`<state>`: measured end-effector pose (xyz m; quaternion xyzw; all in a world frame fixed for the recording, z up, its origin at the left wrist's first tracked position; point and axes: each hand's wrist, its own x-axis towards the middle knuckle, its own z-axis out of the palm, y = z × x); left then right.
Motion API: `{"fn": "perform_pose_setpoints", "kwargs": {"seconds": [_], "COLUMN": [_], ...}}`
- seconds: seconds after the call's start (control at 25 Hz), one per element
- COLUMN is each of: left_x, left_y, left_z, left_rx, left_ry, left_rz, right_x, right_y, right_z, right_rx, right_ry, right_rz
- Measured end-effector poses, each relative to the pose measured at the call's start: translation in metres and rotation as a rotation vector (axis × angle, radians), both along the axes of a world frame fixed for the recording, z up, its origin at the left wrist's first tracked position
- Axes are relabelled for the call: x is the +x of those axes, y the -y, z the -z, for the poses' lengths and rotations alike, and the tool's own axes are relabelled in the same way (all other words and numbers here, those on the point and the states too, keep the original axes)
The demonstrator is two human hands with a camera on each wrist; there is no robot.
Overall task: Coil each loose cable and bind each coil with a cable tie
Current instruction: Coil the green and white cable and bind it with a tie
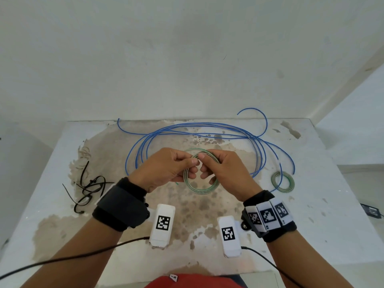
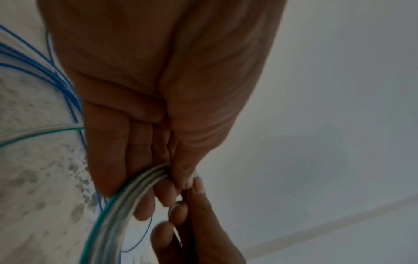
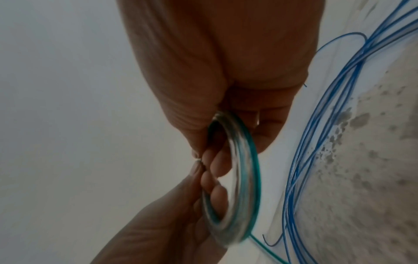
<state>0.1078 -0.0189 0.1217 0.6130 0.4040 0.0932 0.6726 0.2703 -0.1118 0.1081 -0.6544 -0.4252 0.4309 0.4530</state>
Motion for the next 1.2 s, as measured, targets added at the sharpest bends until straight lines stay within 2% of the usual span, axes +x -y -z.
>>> {"fn": "perform_pose_setpoints", "kwargs": {"seconds": [0.12, 0.16, 0.24, 0.28, 0.32, 0.36, 0.4, 0.48, 0.52, 0.64, 0.76, 0.96, 1.2], "left_x": [0.005, 0.003, -0.005, -0.007, -0.01, -0.011, -0.01, -0.007, -0.005, -0.001, 0.002, 0.005, 0.005], "left_y": [0.006, 0.007, 0.001, -0.004, -0.01, -0.017, -0.021, -0.021, -0.02, -0.01, -0.001, 0.005, 0.012], "left_z": [0.004, 0.002, -0.005, -0.011, -0.016, -0.02, -0.021, -0.016, -0.01, 0.003, 0.006, 0.01, 0.012], "left_rx": [-0.011, 0.045, 0.317, 0.472, 0.579, 0.612, 0.576, 0.394, 0.294, 0.079, -0.013, -0.11, -0.119], "left_ry": [-0.018, -0.075, -0.265, -0.321, -0.309, -0.252, -0.196, -0.131, -0.097, -0.031, 0.004, 0.04, 0.084], "left_rz": [-0.06, -0.04, -0.002, -0.037, -0.076, -0.065, 0.015, 0.186, 0.193, 0.056, -0.001, -0.04, -0.065], "right_x": [-0.001, 0.0, 0.004, 0.007, 0.009, 0.01, 0.01, 0.01, 0.011, 0.012, 0.01, 0.009, 0.009], "right_y": [0.0, 0.0, 0.001, 0.002, 0.003, 0.002, 0.002, -0.001, -0.003, -0.006, -0.003, -0.001, -0.001], "right_z": [0.004, 0.004, 0.002, 0.0, -0.001, -0.003, -0.004, -0.007, -0.008, -0.004, -0.005, -0.005, -0.001], "right_rx": [0.02, 0.007, -0.028, -0.046, -0.058, -0.064, -0.064, -0.052, -0.043, -0.041, -0.066, -0.096, -0.07], "right_ry": [-0.001, -0.009, -0.023, -0.03, -0.039, -0.048, -0.054, -0.034, -0.008, 0.039, 0.048, -0.042, -0.035], "right_rz": [0.051, 0.049, 0.028, 0.013, -0.009, -0.028, -0.037, -0.007, 0.017, 0.025, -0.01, 0.004, 0.025]}}
